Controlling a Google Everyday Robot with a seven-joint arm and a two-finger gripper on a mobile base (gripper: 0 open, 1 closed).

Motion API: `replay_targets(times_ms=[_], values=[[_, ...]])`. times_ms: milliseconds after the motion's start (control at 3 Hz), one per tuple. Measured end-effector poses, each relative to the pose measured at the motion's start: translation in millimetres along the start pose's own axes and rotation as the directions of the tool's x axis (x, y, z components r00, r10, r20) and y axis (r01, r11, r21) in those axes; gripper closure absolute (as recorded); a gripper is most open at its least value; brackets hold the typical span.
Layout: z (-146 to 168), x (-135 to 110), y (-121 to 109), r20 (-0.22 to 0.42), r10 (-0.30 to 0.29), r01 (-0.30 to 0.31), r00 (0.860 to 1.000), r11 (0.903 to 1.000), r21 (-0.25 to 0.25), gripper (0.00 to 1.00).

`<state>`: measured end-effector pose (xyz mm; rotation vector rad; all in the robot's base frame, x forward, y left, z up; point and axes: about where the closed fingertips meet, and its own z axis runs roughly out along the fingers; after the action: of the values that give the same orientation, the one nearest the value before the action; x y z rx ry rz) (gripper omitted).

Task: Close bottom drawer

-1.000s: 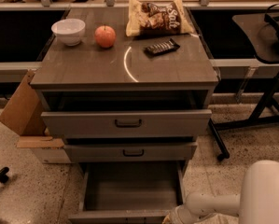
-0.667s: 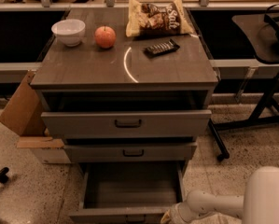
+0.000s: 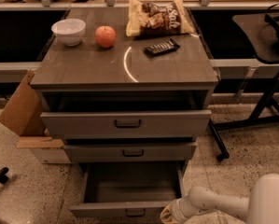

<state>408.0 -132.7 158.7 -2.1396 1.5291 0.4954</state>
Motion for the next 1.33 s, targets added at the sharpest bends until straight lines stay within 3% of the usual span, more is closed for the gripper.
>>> replay_targets(times_ms=[333, 667, 1000, 1333], values=[[-1.5, 6.8, -16.8, 0.034, 0.002, -0.004, 0.999, 0.9988, 0.050, 1.00], [-2.6, 7.4, -18.3, 0.040, 0.005, -0.007, 0.999, 0.9983, 0.058, 1.00], [-12.3, 12.6, -31.0, 0.090, 0.028, -0.039, 0.996, 0.9916, 0.123, 1.00], [-22.3, 20.1, -44.8, 0.113, 0.086, -0.104, 0.990, 0.9805, 0.167, 1.00]])
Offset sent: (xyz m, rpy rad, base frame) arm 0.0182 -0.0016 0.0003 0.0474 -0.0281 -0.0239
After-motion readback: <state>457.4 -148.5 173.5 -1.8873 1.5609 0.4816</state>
